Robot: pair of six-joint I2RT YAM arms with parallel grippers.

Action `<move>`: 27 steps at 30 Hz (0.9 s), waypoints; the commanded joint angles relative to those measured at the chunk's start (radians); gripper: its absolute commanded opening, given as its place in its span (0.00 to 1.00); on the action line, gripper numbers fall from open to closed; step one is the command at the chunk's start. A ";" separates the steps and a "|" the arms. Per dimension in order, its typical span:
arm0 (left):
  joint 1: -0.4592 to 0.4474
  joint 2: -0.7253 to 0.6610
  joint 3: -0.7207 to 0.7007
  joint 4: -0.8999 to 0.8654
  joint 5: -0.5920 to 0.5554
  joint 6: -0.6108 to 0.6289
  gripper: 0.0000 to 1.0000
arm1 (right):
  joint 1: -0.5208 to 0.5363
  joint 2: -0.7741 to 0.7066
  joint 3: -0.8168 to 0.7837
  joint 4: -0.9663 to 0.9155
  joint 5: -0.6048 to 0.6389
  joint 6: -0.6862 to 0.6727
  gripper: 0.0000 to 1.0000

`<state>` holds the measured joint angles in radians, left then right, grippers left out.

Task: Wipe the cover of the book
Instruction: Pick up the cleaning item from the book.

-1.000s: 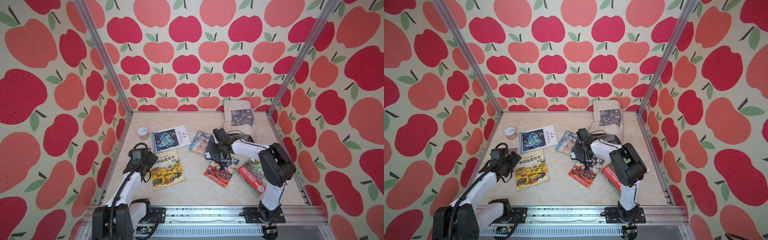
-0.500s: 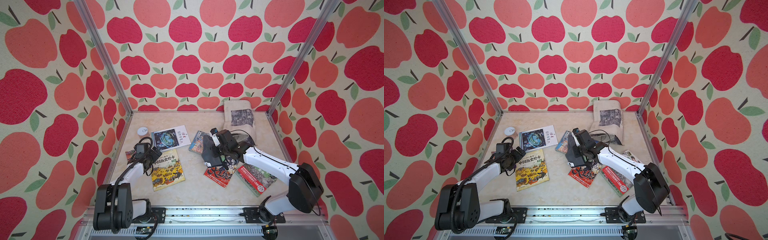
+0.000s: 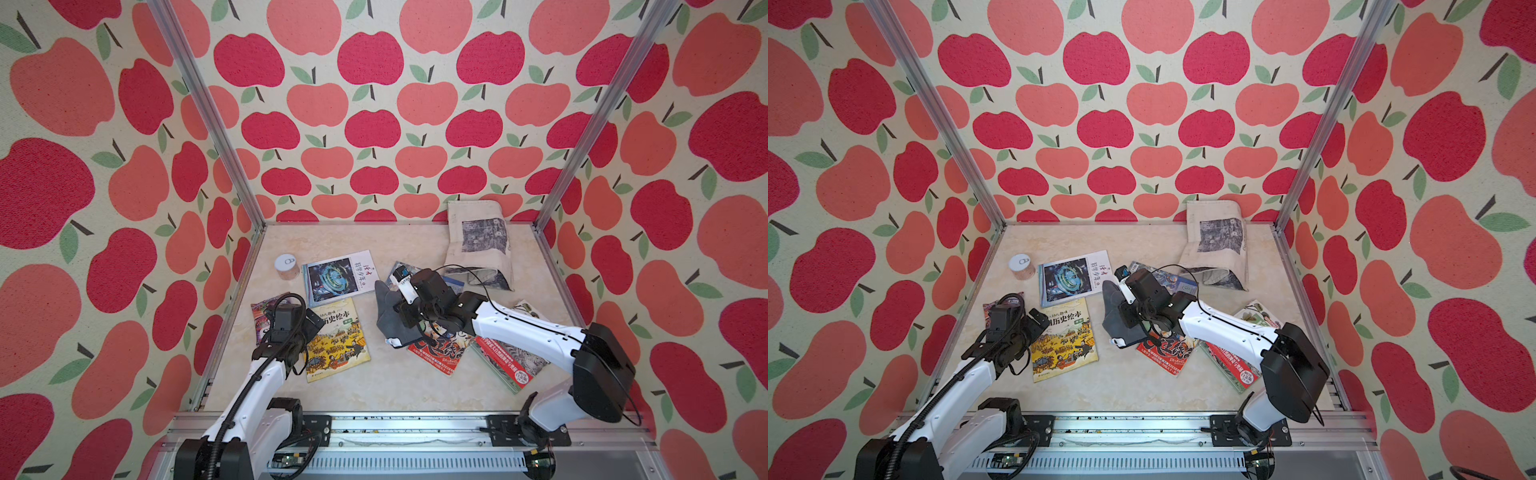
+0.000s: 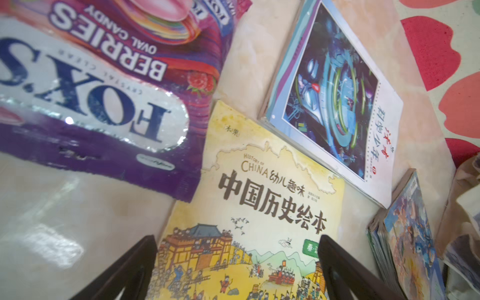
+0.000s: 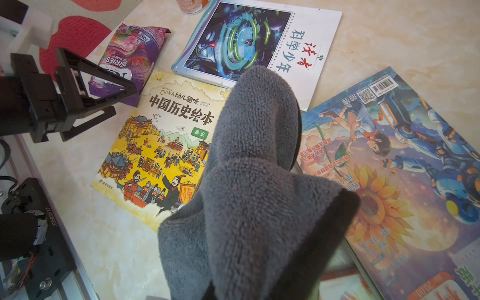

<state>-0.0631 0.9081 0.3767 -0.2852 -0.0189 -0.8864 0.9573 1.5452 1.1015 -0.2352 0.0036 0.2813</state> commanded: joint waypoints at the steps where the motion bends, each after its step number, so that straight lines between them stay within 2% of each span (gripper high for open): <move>1: 0.003 0.006 -0.028 -0.028 -0.047 -0.057 0.99 | -0.002 0.027 0.013 0.071 -0.034 -0.006 0.00; 8: 0.021 0.112 -0.061 0.117 -0.017 -0.054 0.99 | -0.002 0.227 0.076 0.202 -0.131 0.023 0.00; 13: 0.026 0.165 -0.062 0.176 0.015 -0.051 0.99 | 0.022 0.454 0.197 0.230 -0.237 0.082 0.00; 16: 0.025 0.175 -0.060 0.194 0.040 -0.038 0.99 | 0.048 0.530 0.216 0.299 -0.327 0.145 0.00; 18: 0.023 0.195 -0.051 0.196 0.074 -0.017 0.99 | 0.057 0.541 0.191 0.346 -0.380 0.190 0.00; 21: 0.009 0.229 -0.019 0.148 0.125 0.026 0.99 | 0.066 0.508 0.100 0.396 -0.381 0.213 0.00; 27: -0.099 0.234 -0.020 0.124 0.129 -0.001 0.99 | 0.064 0.393 -0.041 0.398 -0.351 0.216 0.00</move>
<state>-0.1059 1.1244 0.3798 -0.0544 -0.0086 -0.8619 0.9997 1.9911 1.1118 0.1673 -0.3134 0.4744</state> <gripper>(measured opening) 0.994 0.102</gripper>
